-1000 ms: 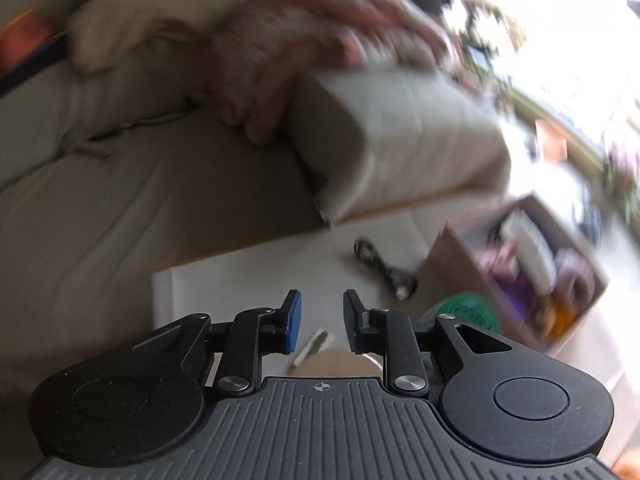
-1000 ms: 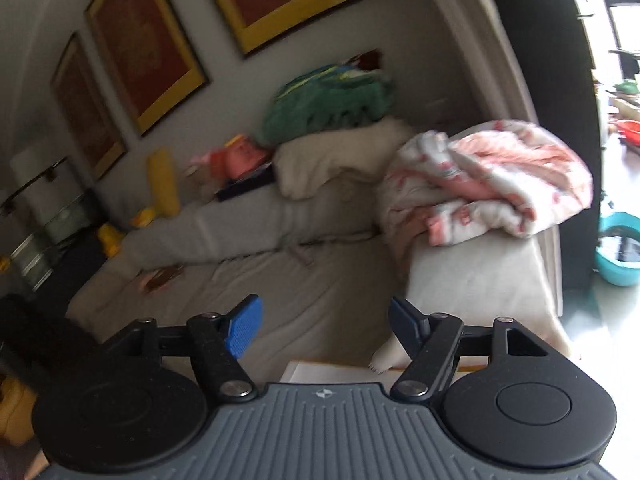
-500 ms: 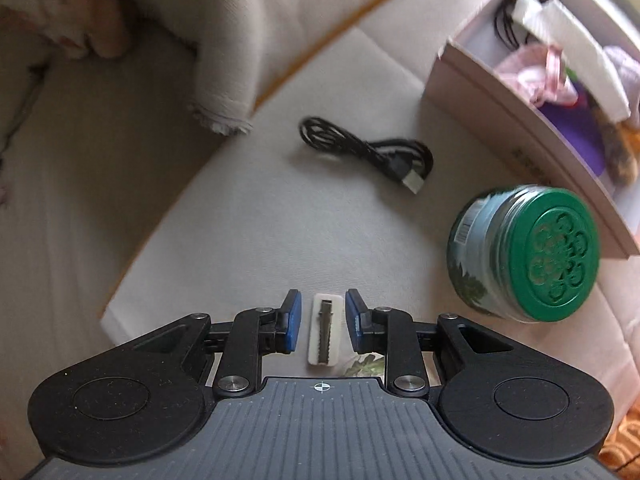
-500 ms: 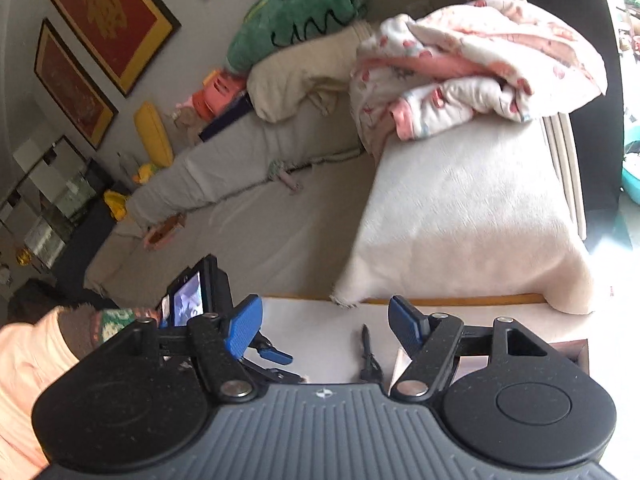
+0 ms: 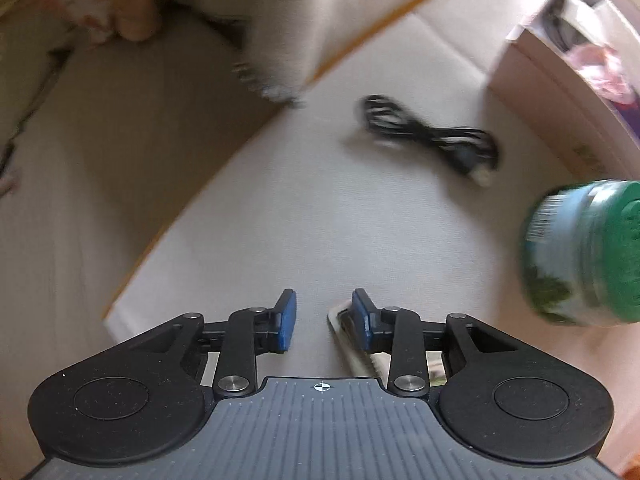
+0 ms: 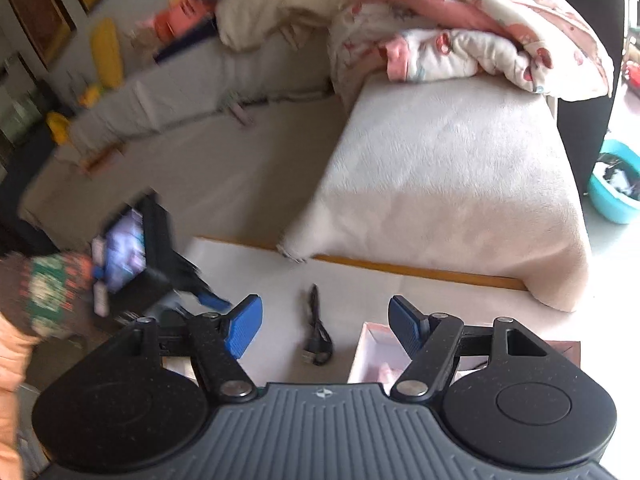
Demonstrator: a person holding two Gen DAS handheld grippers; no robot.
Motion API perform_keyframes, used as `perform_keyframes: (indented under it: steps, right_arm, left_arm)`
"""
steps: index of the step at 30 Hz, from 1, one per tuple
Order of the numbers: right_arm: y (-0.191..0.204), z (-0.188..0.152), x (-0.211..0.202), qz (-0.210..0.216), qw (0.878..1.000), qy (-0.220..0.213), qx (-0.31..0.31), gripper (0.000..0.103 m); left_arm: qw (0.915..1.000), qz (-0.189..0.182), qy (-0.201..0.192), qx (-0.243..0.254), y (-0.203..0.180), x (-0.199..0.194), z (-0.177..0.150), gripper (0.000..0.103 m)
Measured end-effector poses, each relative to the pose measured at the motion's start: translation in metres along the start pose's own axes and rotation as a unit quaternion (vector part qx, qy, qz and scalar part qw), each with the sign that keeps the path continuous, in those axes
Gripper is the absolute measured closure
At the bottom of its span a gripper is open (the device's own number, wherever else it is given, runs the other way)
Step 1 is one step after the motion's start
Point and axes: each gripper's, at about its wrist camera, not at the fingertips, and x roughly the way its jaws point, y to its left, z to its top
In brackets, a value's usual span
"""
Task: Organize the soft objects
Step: 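Grasp the small white clip on the table with the left tool, then grasp the black USB cable with the right tool while the left tool holds the clip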
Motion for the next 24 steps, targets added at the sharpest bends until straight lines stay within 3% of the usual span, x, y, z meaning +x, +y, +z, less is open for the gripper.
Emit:
perform_keyframes:
  steps: [2, 4, 7, 9, 16, 24]
  right_arm:
    - [0.006, 0.002, 0.013, -0.011, 1.0, 0.021, -0.003, 0.033]
    - [0.013, 0.005, 0.027, -0.017, 0.999, 0.036, -0.008, 0.033]
    - [0.024, 0.01, 0.049, -0.031, 0.998, 0.057, -0.017, 0.033]
    - [0.03, 0.013, 0.065, -0.046, 0.996, 0.07, -0.02, 0.033]
    - [0.039, 0.009, 0.103, -0.05, 0.994, 0.093, -0.034, 0.033]
    - [0.022, -0.006, 0.092, -0.021, 0.996, 0.072, -0.038, 0.036]
  left_arm:
    - [0.9997, 0.013, -0.012, -0.017, 0.01, -0.001, -0.012, 0.068]
    - [0.9986, 0.001, -0.029, -0.043, 0.021, -0.005, -0.025, 0.073]
    - [0.991, -0.08, -0.056, -0.092, 0.038, -0.01, -0.046, 0.072]
    - [0.9867, -0.109, -0.056, -0.107, 0.04, -0.011, -0.054, 0.072]
    - [0.9859, -0.099, -0.032, -0.131, 0.046, -0.005, -0.048, 0.067]
    - [0.9792, -0.094, -0.021, -0.179, 0.05, -0.002, -0.028, 0.082]
